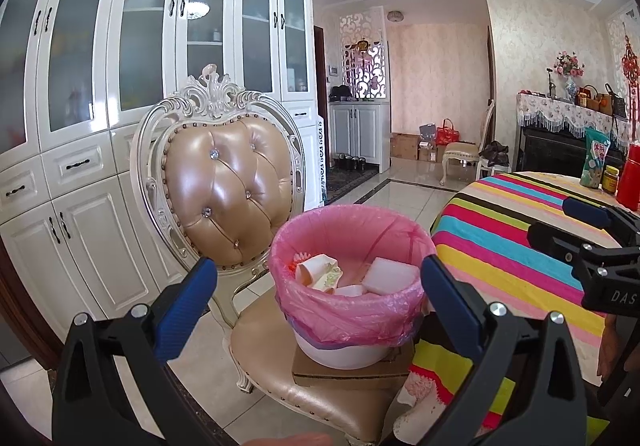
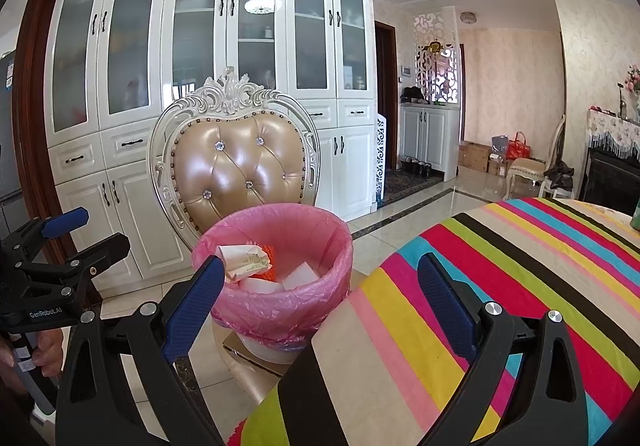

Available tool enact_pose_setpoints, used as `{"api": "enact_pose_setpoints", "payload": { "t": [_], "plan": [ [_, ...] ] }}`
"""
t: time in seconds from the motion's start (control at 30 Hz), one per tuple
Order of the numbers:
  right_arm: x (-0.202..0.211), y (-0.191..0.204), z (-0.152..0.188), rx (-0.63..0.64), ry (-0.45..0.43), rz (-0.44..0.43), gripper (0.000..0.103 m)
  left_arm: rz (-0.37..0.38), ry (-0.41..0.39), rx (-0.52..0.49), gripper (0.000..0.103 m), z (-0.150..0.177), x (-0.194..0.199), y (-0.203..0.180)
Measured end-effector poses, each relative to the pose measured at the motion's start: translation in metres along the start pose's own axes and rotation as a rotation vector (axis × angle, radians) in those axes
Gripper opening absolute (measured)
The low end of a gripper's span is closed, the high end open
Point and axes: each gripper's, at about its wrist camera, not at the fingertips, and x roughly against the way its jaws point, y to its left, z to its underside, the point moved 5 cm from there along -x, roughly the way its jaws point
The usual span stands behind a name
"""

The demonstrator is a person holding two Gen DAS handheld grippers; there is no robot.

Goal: Collect trash

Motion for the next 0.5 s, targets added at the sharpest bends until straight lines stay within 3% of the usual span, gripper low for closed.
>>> {"api": "enact_pose_setpoints", "payload": {
  "t": [0.5],
  "plan": [
    [-0.0028,-0.0002,0.0027,-0.005,0.007,-0.001,0.091,-0.001,0.002,-0.002,0.099,0.0014,-0.0001,0.0]
  ]
}}
